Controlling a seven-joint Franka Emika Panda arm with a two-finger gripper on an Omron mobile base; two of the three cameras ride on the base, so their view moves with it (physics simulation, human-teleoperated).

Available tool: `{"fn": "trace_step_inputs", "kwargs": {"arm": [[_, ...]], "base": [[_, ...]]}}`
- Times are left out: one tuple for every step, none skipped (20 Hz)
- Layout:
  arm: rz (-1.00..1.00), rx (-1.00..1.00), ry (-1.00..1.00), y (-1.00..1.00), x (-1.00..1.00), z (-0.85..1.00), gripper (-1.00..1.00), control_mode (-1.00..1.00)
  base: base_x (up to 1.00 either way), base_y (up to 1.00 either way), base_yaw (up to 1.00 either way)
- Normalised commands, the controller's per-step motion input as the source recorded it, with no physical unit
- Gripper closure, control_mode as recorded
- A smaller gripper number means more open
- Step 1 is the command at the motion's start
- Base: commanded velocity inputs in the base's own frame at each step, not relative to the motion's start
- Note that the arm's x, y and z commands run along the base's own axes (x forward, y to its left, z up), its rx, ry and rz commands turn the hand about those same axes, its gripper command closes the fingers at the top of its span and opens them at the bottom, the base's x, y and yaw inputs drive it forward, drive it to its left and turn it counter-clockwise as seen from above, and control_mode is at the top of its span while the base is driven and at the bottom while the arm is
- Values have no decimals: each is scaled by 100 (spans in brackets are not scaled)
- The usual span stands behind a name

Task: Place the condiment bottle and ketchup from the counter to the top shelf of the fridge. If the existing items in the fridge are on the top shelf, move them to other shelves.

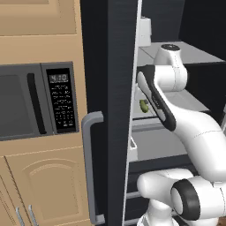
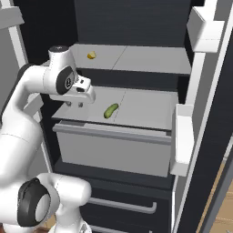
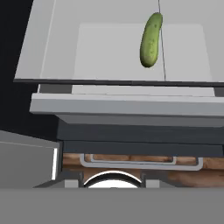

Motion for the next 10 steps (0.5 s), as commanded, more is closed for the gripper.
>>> {"fn": "trace_step_inputs", "kwargs": {"arm": [[0,0,0,0,-1,0,-100,-100],[0,0,0,0,-1,0,-100,-100],[0,0,0,0,-14,0,-100,-100],[0,0,-16,0,-39,0,-100,-100],[0,0,-18,0,-41,2,-100,-100],[0,0,-23,0,-34,20,-100,-100],[0,0,-25,0,-28,30,-100,-100],[0,0,-26,0,-30,44,-100,-100],[0,0,-26,0,-30,56,-100,-100],[0,0,-25,0,-34,66,-100,-100]], "base": [[0,0,0],[0,0,0],[0,0,0],[0,0,0],[0,0,0],[0,0,0],[0,0,0],[0,0,0],[0,0,0],[0,0,0]]}}
